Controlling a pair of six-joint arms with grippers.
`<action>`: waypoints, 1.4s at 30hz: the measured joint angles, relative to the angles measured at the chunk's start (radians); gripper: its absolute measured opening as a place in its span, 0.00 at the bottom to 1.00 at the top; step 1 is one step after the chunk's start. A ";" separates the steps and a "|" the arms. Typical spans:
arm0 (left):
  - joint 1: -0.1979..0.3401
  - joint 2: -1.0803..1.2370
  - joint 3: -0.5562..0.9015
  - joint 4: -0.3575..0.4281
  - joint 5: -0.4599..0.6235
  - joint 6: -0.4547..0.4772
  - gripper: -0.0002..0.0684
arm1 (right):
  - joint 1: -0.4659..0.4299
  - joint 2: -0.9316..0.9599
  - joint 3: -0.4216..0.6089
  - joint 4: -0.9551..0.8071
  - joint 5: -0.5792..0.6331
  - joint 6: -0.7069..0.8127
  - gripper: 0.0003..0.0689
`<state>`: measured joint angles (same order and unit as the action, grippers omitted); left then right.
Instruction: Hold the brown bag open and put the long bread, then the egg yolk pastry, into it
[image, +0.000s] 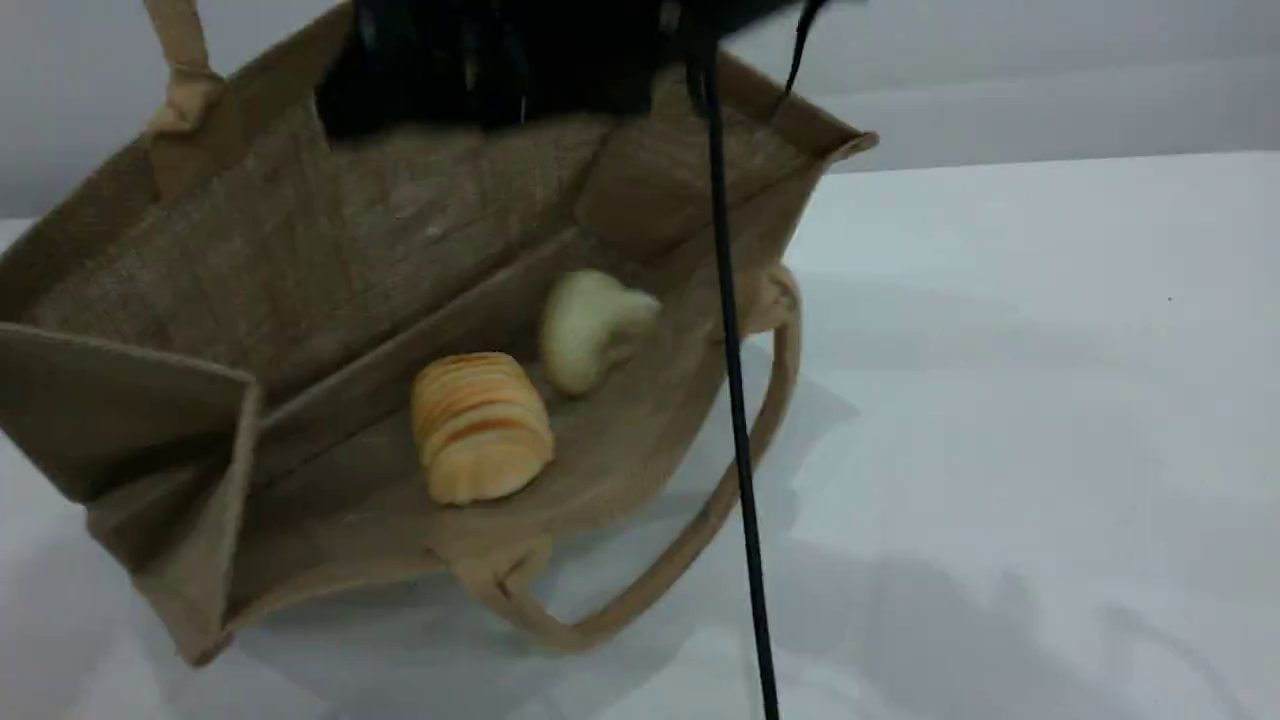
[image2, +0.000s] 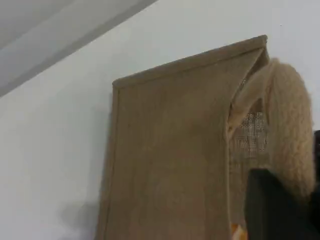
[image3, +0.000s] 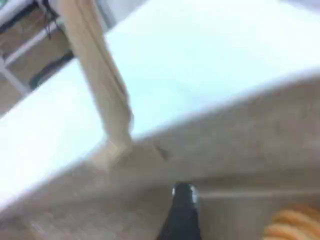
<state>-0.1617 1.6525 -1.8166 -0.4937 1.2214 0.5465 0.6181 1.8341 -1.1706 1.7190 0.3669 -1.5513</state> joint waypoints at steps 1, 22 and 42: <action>0.000 0.000 0.000 0.000 0.000 0.000 0.12 | 0.000 -0.027 0.001 -0.027 -0.005 0.015 0.82; 0.000 0.003 0.401 -0.198 -0.216 0.141 0.12 | -0.093 -0.582 0.007 -1.087 0.373 0.943 0.80; -0.061 0.210 0.568 -0.486 -0.438 0.388 0.12 | -0.094 -0.864 0.007 -1.573 0.768 1.472 0.80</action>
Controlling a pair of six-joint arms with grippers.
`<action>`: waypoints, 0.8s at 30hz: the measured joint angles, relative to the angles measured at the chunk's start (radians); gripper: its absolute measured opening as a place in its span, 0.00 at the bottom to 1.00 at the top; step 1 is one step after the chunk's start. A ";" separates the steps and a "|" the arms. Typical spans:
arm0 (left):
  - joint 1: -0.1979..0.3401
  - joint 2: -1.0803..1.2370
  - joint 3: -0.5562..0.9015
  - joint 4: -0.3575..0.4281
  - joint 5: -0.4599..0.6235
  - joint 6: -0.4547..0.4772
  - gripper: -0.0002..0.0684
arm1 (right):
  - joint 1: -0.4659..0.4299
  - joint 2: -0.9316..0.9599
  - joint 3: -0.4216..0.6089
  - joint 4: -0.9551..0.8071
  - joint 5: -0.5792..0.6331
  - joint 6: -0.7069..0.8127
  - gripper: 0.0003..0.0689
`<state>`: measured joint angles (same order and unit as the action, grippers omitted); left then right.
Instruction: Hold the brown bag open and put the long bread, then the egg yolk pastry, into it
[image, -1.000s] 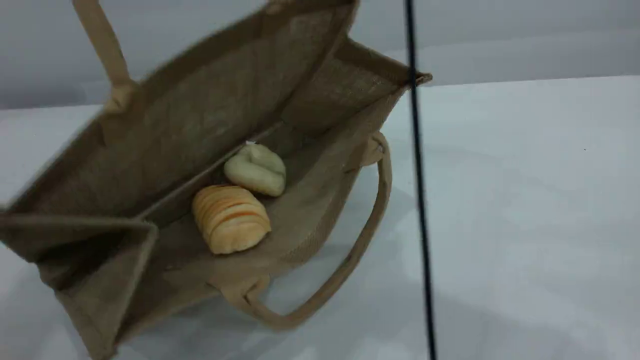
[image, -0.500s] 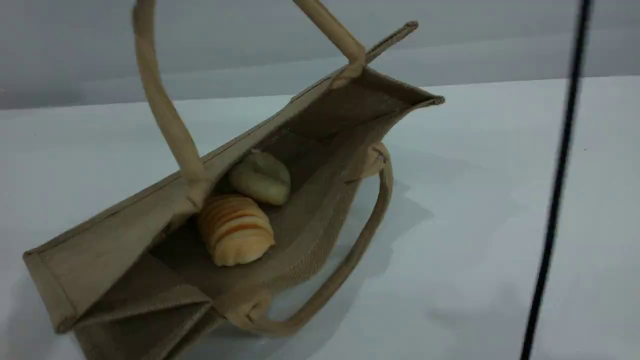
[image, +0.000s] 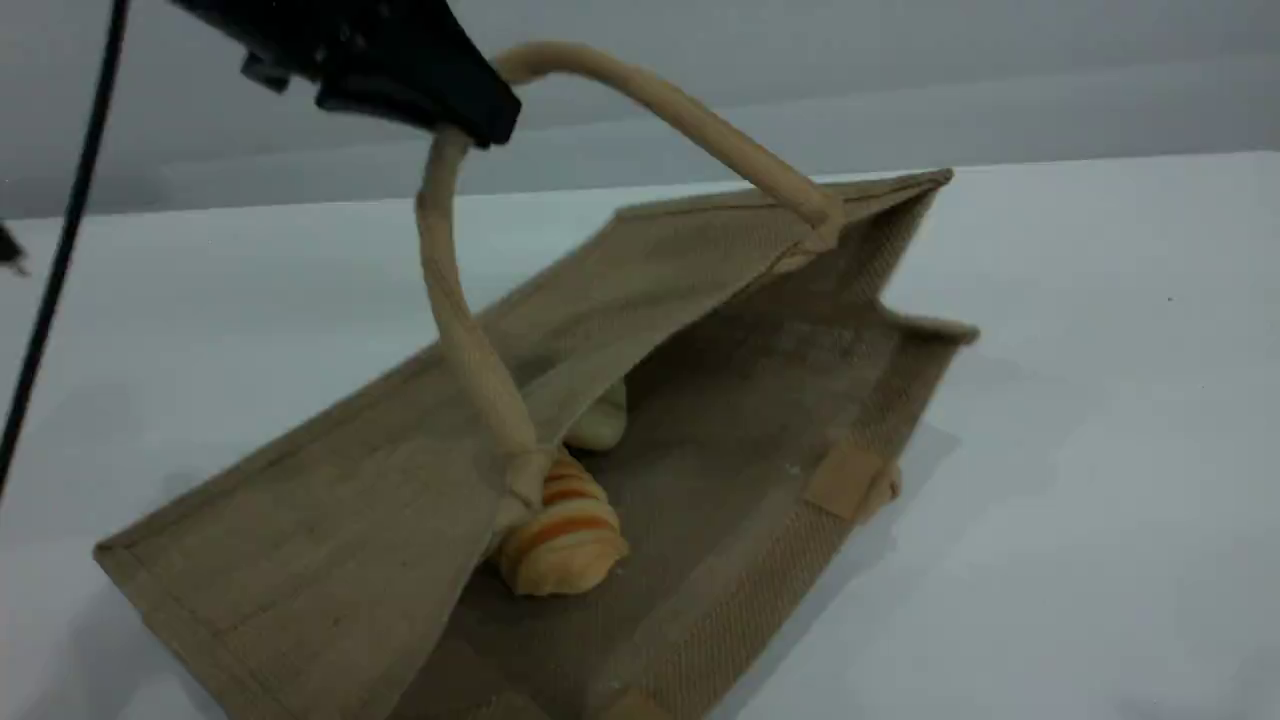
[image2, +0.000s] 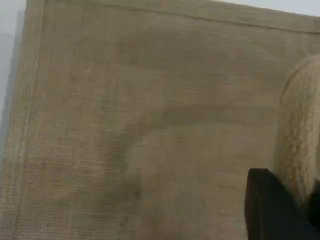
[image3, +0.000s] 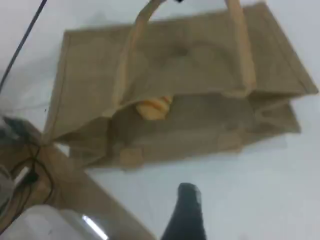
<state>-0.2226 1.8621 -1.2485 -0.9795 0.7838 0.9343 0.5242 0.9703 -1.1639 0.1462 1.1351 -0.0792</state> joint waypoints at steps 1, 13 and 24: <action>0.000 0.015 0.000 -0.001 -0.006 0.000 0.12 | 0.000 -0.005 0.000 -0.004 0.023 0.011 0.80; 0.000 0.132 -0.001 -0.104 0.017 0.010 0.21 | 0.000 -0.019 0.000 -0.075 0.087 0.085 0.80; 0.000 0.122 -0.012 -0.077 0.086 0.078 0.85 | 0.000 -0.108 0.000 -0.185 0.087 0.148 0.80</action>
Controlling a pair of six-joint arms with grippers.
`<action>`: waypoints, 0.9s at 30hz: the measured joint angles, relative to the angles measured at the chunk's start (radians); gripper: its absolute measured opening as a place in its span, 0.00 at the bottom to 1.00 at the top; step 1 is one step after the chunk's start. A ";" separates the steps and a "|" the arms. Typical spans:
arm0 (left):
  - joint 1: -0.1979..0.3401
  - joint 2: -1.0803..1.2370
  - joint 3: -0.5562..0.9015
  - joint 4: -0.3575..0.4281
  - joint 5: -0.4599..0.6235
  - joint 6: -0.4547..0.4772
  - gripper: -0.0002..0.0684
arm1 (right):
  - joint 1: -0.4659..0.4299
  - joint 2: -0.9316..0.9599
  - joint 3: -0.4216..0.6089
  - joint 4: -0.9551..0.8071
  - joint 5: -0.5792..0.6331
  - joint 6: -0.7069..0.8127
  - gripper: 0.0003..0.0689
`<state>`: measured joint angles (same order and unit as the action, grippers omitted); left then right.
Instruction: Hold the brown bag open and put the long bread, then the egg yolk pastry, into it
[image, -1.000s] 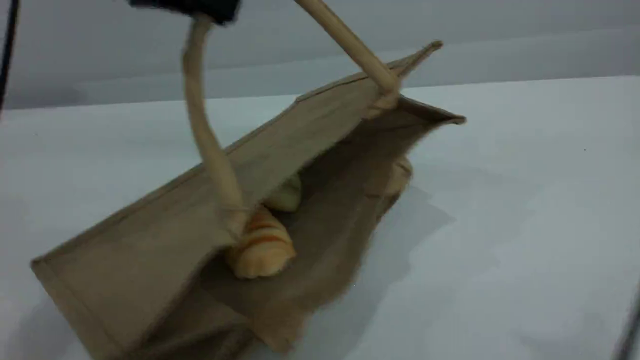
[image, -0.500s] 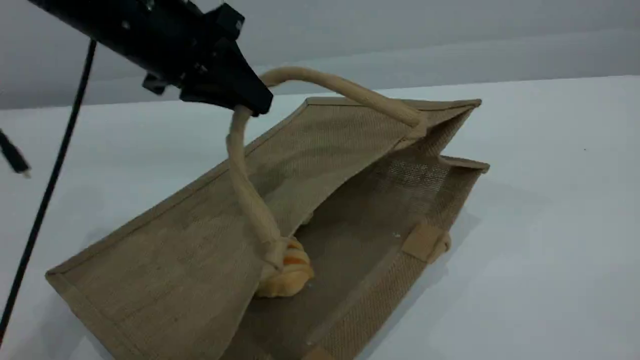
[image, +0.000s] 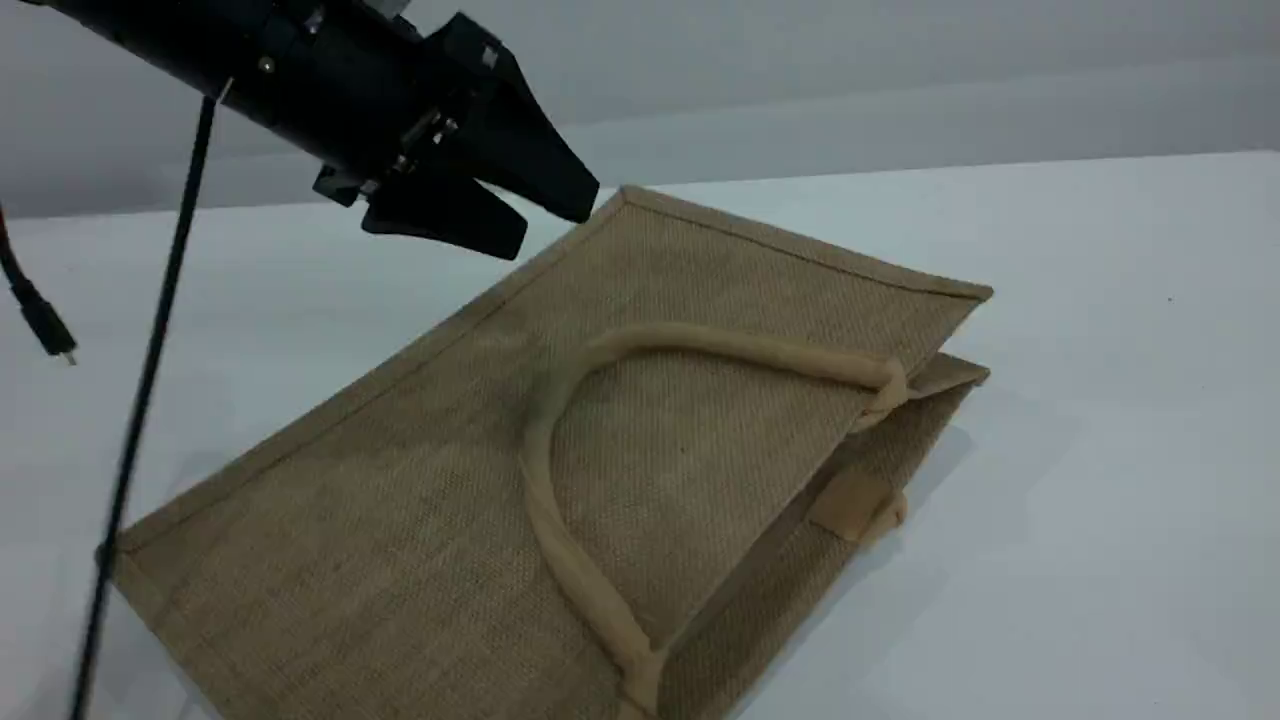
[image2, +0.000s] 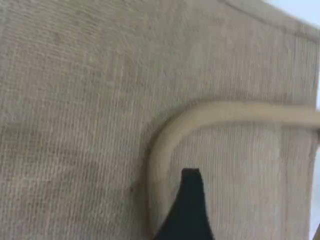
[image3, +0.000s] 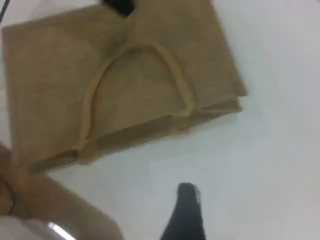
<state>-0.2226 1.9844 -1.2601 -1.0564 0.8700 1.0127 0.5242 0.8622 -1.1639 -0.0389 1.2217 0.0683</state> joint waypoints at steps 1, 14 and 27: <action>0.000 -0.008 0.000 0.023 0.011 0.002 0.85 | 0.000 -0.019 0.000 -0.009 0.000 0.018 0.80; 0.000 -0.336 0.000 0.300 -0.008 -0.114 0.85 | 0.000 -0.340 0.242 -0.051 0.000 0.054 0.80; 0.000 -0.546 0.001 0.538 0.183 -0.358 0.85 | 0.000 -0.751 0.658 -0.032 -0.159 0.054 0.80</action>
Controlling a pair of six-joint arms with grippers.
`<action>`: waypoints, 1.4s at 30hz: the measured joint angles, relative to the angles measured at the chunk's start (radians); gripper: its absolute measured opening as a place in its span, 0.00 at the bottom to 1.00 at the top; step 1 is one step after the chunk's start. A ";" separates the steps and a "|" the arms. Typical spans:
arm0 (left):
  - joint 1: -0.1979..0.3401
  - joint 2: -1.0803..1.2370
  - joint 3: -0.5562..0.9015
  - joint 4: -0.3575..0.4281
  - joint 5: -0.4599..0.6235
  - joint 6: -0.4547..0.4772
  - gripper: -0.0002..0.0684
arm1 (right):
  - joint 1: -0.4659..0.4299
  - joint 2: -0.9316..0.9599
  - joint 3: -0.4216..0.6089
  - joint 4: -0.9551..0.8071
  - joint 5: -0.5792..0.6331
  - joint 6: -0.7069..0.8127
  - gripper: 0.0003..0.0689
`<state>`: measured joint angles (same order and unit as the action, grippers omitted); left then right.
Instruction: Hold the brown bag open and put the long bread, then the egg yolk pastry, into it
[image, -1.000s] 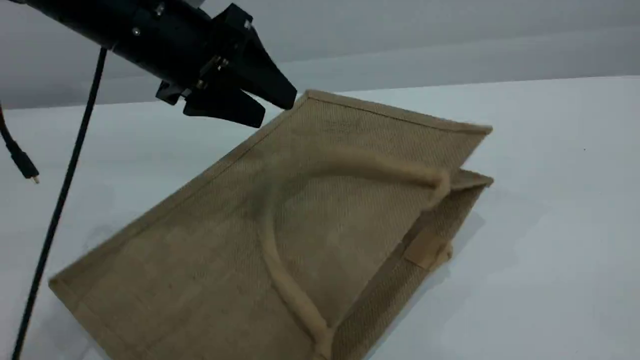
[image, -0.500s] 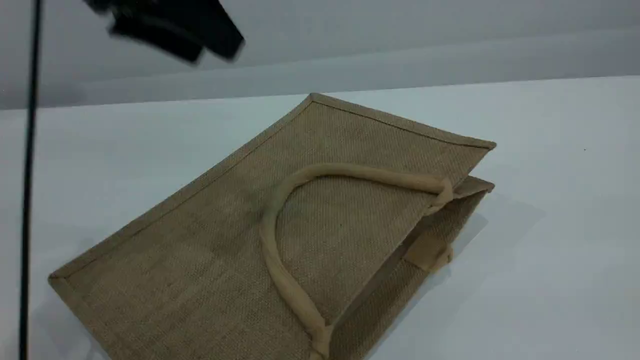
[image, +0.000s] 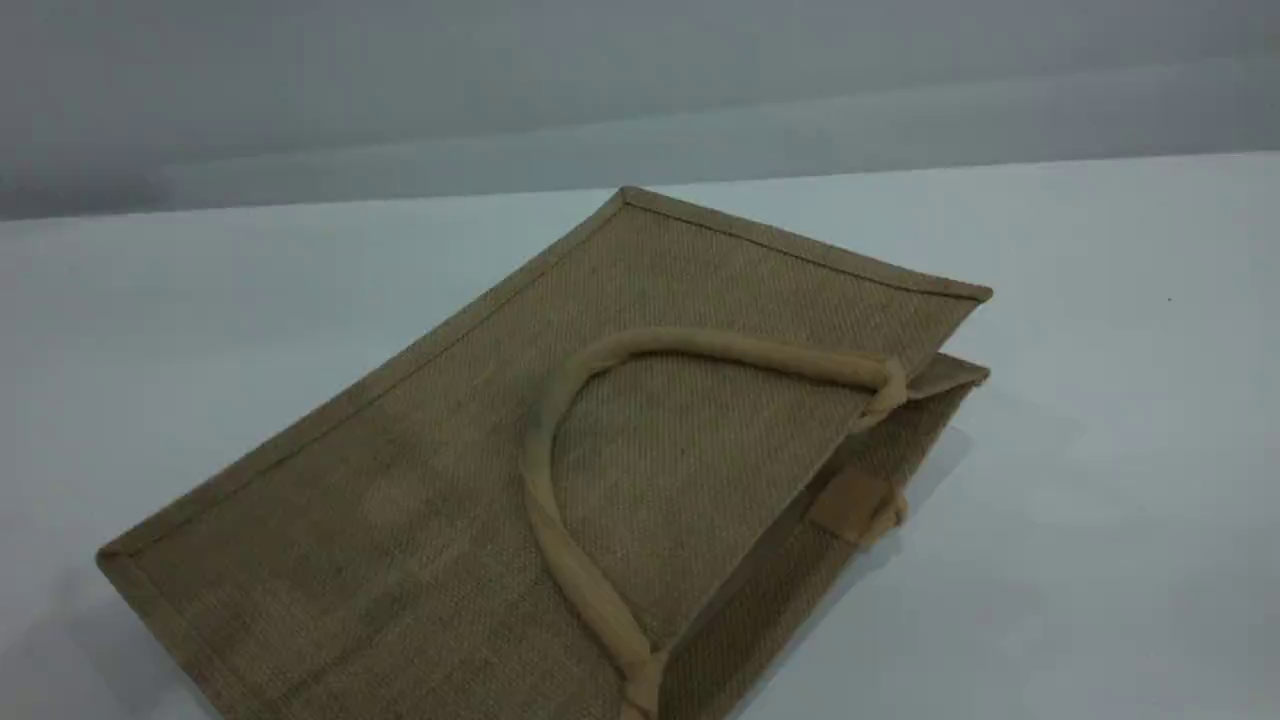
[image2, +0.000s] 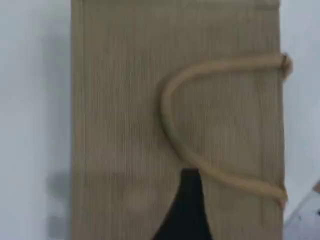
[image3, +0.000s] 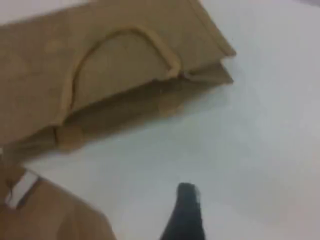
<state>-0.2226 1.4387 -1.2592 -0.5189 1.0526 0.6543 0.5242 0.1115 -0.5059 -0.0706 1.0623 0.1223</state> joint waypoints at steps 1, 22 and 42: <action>0.000 -0.010 0.000 0.019 0.034 -0.034 0.85 | 0.000 -0.023 0.000 -0.005 0.000 0.000 0.80; 0.000 -0.445 0.225 0.159 0.170 -0.206 0.85 | 0.000 -0.083 -0.001 -0.010 0.005 -0.001 0.80; 0.000 -1.139 0.542 0.342 0.057 -0.412 0.85 | -0.374 -0.093 -0.001 -0.008 0.005 0.000 0.80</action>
<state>-0.2226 0.2996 -0.7171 -0.1766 1.1100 0.2420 0.1500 0.0180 -0.5068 -0.0784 1.0668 0.1224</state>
